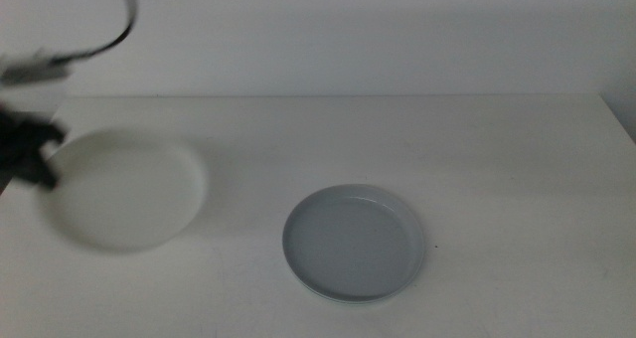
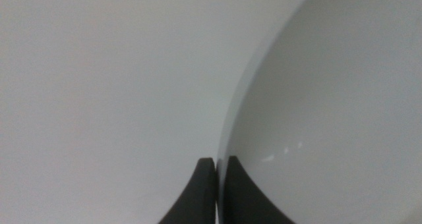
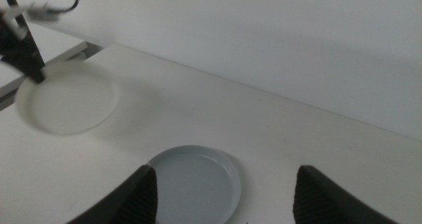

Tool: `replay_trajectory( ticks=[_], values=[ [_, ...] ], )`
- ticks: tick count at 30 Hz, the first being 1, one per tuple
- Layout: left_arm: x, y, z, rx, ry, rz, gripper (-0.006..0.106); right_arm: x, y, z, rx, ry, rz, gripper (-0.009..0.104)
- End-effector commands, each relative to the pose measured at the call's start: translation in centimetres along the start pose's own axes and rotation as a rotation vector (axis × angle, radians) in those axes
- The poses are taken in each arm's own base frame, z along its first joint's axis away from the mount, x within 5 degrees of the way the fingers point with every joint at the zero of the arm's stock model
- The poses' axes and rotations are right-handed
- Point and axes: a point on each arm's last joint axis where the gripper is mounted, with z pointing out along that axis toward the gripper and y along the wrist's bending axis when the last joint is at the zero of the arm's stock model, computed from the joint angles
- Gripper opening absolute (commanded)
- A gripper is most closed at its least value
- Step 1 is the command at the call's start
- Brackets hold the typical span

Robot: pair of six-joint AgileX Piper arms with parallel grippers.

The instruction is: Stack the three bowls on top of each other.

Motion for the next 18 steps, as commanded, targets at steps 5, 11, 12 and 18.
replay_trajectory(
  ticks=[5,11,12,18],
  values=[
    [-3.8,-11.7,-4.9,0.104,-0.144,0.14,-0.005,-1.4,0.0,-0.4,0.007,-0.097,-0.011,0.055],
    [-4.9,-19.7,-3.0,0.177,-0.134,0.251,-0.005,-1.4,0.0,-0.4,0.007,-0.097,-0.011,0.055],
    [-5.0,-20.6,-2.3,0.185,-0.127,0.261,-0.005,-1.4,0.0,-0.4,0.007,-0.097,-0.011,0.055],
    [-4.7,-24.8,2.0,0.213,-0.061,0.331,-0.005,-1.4,0.0,-0.4,0.007,-0.097,-0.011,0.055]
  ],
)
